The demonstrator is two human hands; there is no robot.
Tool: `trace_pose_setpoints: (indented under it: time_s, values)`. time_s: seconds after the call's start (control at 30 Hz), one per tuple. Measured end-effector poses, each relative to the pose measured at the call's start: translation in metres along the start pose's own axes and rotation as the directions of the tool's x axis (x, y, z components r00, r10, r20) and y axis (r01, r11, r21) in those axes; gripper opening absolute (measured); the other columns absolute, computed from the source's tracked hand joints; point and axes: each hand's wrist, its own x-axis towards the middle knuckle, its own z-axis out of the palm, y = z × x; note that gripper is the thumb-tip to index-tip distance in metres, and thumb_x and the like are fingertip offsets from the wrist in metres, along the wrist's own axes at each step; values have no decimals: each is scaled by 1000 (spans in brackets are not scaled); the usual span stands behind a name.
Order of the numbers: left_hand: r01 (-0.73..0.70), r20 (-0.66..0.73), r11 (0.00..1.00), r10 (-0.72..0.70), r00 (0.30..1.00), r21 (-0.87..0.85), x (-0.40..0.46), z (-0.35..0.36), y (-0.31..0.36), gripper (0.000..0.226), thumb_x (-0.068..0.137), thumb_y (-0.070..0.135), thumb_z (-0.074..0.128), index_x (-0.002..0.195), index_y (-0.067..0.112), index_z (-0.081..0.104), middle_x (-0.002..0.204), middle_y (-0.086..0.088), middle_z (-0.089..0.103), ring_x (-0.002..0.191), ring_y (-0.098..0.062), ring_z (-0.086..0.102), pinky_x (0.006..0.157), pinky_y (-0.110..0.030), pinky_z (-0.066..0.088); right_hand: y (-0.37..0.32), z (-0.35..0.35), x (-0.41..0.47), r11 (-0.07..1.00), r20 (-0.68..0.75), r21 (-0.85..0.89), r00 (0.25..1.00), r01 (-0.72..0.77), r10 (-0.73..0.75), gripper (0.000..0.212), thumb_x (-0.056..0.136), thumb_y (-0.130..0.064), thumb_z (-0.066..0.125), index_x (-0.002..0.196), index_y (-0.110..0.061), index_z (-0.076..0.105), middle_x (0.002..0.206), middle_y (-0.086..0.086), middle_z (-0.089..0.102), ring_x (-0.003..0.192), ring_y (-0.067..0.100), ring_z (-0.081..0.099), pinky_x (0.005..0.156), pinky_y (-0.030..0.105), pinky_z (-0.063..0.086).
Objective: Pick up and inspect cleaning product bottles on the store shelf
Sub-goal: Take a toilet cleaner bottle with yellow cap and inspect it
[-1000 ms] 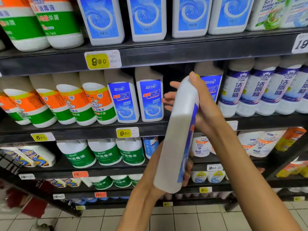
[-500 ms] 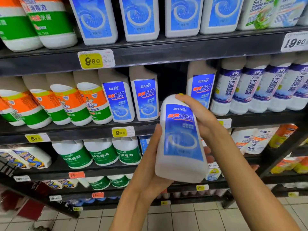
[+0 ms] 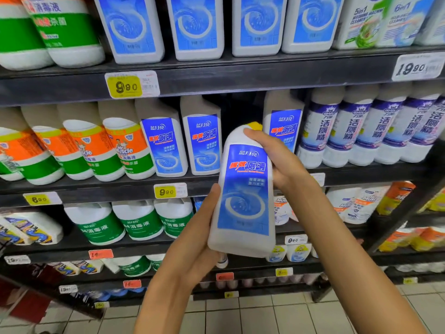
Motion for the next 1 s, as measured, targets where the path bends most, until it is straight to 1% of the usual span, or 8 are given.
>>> trace_pose_setpoints:
  time_s: [0.1,0.17,0.33,0.43,0.53,0.63,0.83,1.0]
  values:
    - [-27,-87,975,47,995,221,5,-6,-1,33,72,46,69,99,28,75,107,-5,73,97,-18,70,75,-29,59,-9,5,-4,990,60,30,989,136,-138,19,85,-27,68,94,-12,61,75,5,74,66,18,72,59,33,59]
    - [-70,-107,947,108,988,313,9,-10,-8,35,68,40,75,99,23,74,105,-8,73,95,-22,71,70,-28,57,-10,7,-8,979,116,63,973,195,-201,22,87,-32,65,99,-15,59,80,4,74,71,18,72,61,32,59]
    - [-169,-70,894,217,974,415,14,-19,-16,45,61,49,80,101,30,71,105,-4,73,97,-22,70,72,-25,55,-4,12,-30,890,213,-257,920,377,-329,32,77,-43,68,96,-19,63,86,4,75,75,17,72,65,29,57]
    - [-238,-29,812,298,954,533,18,-25,-15,59,54,62,81,104,33,67,104,3,73,97,-17,70,74,-22,55,-4,9,-46,843,336,-202,843,499,-419,28,77,-29,73,103,-22,67,95,3,74,83,18,72,68,27,56]
    - [-325,8,701,415,910,635,24,-30,-13,55,54,58,81,101,34,66,97,10,73,89,-8,69,71,-17,53,-1,4,-65,758,462,-171,731,630,-503,40,56,-35,84,95,-37,71,86,-13,74,79,3,69,64,18,54]
    - [-356,24,619,478,878,700,30,-37,-8,43,55,39,79,96,33,67,94,12,73,84,-2,66,70,-15,50,3,-4,-78,655,480,-246,677,715,-559,56,46,-27,76,90,-60,64,74,-34,66,71,-15,63,55,8,49]
    - [-379,39,673,462,886,635,36,-42,-12,51,52,31,81,100,39,67,96,6,73,86,-5,67,69,-17,52,4,-11,-77,678,518,-235,680,696,-519,49,53,-21,73,90,-52,68,80,-28,70,76,-8,67,60,11,52]
    - [-384,83,734,411,908,560,31,-38,-13,53,58,62,78,101,32,69,95,4,74,86,-11,71,70,-20,55,-3,-11,-60,827,454,-29,745,561,-489,52,59,-34,81,107,-21,64,97,-6,73,88,11,69,72,24,55]
